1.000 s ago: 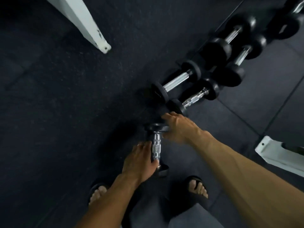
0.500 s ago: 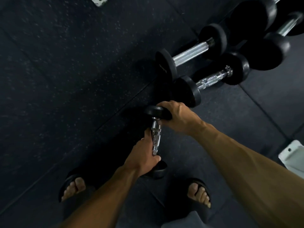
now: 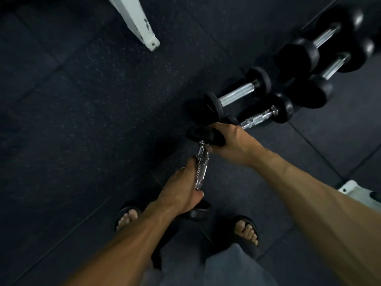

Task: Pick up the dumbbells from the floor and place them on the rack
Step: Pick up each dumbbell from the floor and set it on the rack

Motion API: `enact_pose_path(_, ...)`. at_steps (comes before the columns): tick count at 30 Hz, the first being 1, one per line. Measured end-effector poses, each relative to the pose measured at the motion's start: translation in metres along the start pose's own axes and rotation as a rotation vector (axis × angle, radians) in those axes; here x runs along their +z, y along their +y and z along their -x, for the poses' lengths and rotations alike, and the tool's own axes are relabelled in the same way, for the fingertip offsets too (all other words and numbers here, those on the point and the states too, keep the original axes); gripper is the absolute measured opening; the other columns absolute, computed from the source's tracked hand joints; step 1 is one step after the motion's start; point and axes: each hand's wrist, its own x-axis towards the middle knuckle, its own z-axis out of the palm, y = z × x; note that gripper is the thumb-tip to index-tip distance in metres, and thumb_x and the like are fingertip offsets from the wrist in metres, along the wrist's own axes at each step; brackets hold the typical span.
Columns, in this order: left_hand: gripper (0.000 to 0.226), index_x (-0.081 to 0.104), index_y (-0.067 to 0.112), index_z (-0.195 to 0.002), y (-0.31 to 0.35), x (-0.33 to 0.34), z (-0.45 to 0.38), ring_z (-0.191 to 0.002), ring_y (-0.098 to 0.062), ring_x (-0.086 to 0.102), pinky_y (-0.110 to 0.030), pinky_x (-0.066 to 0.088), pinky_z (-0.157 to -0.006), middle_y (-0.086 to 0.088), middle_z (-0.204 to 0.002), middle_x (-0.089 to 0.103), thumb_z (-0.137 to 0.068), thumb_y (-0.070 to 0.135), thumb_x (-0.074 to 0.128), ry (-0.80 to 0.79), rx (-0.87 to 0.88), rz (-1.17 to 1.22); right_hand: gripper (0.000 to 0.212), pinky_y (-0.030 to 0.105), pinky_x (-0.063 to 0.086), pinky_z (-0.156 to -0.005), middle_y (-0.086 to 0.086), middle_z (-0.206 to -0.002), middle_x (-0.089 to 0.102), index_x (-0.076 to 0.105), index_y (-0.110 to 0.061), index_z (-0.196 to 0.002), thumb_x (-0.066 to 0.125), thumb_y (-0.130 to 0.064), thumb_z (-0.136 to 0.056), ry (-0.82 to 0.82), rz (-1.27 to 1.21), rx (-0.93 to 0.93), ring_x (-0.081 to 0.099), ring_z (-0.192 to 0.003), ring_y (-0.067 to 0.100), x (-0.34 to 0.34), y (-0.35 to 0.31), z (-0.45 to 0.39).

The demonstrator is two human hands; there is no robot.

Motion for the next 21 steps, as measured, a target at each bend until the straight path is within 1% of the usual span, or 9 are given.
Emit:
enact_pose_path(3,0.078,0.027,0.026,-0.136,0.032,-0.050,0.043,-0.092,-0.021,0.063,-0.033,0.052,-0.084,-0.004,-0.106,0.064,-0.076,0.017,0.076,0.042,0.018,0.010,0.047,0.038,0.051,-0.087,0.002,-0.105,0.068,0.058,-0.022,-0.123,0.076,-0.025,-0.080,-0.020,-0.014,-0.030,0.063,-0.099,0.021,-0.050,-0.051,0.021)
enact_pose_path(5,0.079,0.025,0.028,-0.136,0.049,-0.077,0.066,-0.088,-0.018,0.062,-0.033,0.053,-0.083,-0.002,-0.100,0.062,-0.076,0.017,0.075,0.052,0.025,0.011,0.044,0.035,0.051,-0.085,0.001,-0.102,0.067,0.057,-0.019,-0.122,0.074,-0.024,-0.082,-0.033,-0.015,-0.080,0.062,-0.096,0.019,-0.078,-0.078,0.030)
enact_pose_path(9,0.076,0.026,0.032,-0.133,0.101,-0.161,0.130,-0.077,-0.012,0.060,-0.034,0.054,-0.075,0.002,-0.087,0.059,-0.075,0.013,0.072,0.112,0.041,0.029,0.039,0.033,0.049,-0.081,-0.001,-0.099,0.065,0.056,-0.018,-0.120,0.072,-0.025,-0.085,-0.052,0.033,-0.180,0.061,-0.091,0.017,-0.160,-0.163,0.054)
enact_pose_path(12,0.077,0.027,0.032,-0.135,0.134,-0.219,0.168,-0.074,-0.011,0.059,-0.031,0.052,-0.071,0.002,-0.083,0.059,-0.075,0.012,0.071,0.177,0.047,0.017,0.036,0.033,0.048,-0.075,-0.002,-0.096,0.064,0.055,-0.020,-0.117,0.071,-0.025,-0.085,-0.032,0.067,-0.235,0.060,-0.083,0.016,-0.213,-0.220,0.066)
enact_pose_path(15,0.080,0.026,0.028,-0.138,0.164,-0.272,0.204,-0.075,-0.012,0.060,-0.033,0.053,-0.073,0.002,-0.085,0.060,-0.075,0.013,0.072,0.230,0.065,0.028,0.034,0.035,0.049,-0.079,-0.003,-0.098,0.065,0.056,-0.021,-0.114,0.072,-0.024,-0.084,0.000,0.093,-0.315,0.061,-0.088,0.018,-0.260,-0.276,0.075)
enact_pose_path(17,0.078,0.027,0.029,-0.138,0.176,-0.305,0.221,-0.076,-0.011,0.060,-0.029,0.051,-0.070,0.004,-0.086,0.059,-0.076,0.014,0.073,0.264,0.078,0.043,0.034,0.036,0.049,-0.079,-0.003,-0.098,0.066,0.056,-0.021,-0.114,0.071,-0.026,-0.083,0.018,0.137,-0.359,0.061,-0.090,0.019,-0.287,-0.311,0.076)
enact_pose_path(19,0.076,0.029,0.029,-0.136,0.184,-0.335,0.234,-0.075,-0.009,0.059,-0.021,0.046,-0.064,0.005,-0.084,0.059,-0.076,0.016,0.075,0.307,0.091,0.069,0.035,0.032,0.045,-0.075,-0.005,-0.096,0.064,0.055,-0.020,-0.114,0.071,-0.026,-0.083,0.022,0.173,-0.400,0.061,-0.088,0.018,-0.310,-0.345,0.073)
enact_pose_path(21,0.076,0.030,0.029,-0.136,0.188,-0.366,0.243,-0.074,-0.007,0.059,-0.018,0.042,-0.062,0.007,-0.083,0.059,-0.076,0.017,0.076,0.343,0.103,0.096,0.036,0.028,0.041,-0.073,-0.005,-0.096,0.064,0.056,-0.021,-0.115,0.072,-0.026,-0.083,0.030,0.205,-0.428,0.060,-0.088,0.018,-0.327,-0.379,0.067)
